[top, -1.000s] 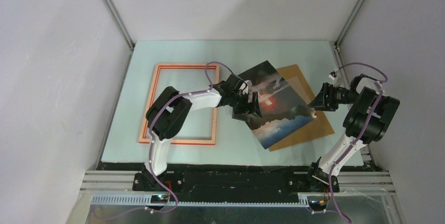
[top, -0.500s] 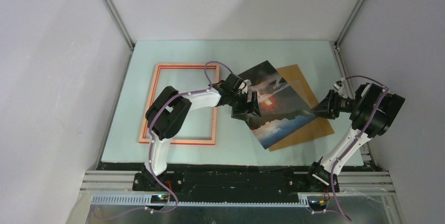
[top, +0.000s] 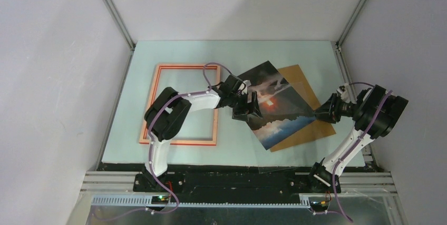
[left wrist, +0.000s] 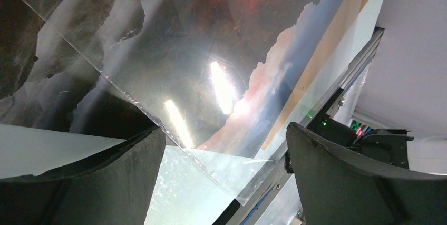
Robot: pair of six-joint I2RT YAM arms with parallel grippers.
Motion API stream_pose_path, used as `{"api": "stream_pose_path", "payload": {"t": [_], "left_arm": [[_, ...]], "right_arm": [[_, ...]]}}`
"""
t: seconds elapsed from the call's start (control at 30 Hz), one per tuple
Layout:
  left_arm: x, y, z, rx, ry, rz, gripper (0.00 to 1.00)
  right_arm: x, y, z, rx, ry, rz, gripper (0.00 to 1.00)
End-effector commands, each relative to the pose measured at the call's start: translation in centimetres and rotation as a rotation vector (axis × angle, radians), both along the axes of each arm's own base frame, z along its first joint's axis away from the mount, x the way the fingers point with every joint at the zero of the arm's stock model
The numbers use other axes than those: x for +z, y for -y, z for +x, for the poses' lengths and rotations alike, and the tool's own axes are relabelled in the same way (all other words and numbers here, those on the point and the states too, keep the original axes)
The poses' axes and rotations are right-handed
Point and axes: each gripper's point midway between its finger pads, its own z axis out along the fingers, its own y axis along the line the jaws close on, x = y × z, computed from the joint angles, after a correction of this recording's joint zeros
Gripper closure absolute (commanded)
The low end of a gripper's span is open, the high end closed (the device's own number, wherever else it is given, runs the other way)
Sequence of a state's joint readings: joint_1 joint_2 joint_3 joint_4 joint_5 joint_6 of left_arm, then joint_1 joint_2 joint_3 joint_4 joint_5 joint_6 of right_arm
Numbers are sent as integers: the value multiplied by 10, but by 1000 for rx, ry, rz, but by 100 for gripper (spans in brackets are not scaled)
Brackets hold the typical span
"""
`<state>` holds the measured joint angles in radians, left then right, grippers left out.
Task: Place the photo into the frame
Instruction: Pick up the photo frame item at the center of the board.
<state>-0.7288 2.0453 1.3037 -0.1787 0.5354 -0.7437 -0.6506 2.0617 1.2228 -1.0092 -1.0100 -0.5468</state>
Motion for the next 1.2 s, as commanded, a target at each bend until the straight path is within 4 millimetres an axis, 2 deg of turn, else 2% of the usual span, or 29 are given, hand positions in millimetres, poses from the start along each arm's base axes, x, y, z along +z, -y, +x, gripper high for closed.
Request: {"api": "stream_pose_path", "payload": {"t": [0.0,0.37,0.63,0.9,1.17], "left_arm": [[-31,-7,-7,35,13,45,7],[-17,-1,1,52,26,-118,7],[9,1,12,40,61,-279,9],[34,10,7,-10,63,-410,11],[52,11,7,-8,38,-483,21]], "right_arm": [[13,-18,-9,-32,-71,72,45],[-1,-23,-16,-30,-111,63,46],[-3,-25,-17,-20,-114,59,47],[-3,-26,-18,-21,-113,68,47],[-4,-28,-19,-14,-112,66,48]]}}
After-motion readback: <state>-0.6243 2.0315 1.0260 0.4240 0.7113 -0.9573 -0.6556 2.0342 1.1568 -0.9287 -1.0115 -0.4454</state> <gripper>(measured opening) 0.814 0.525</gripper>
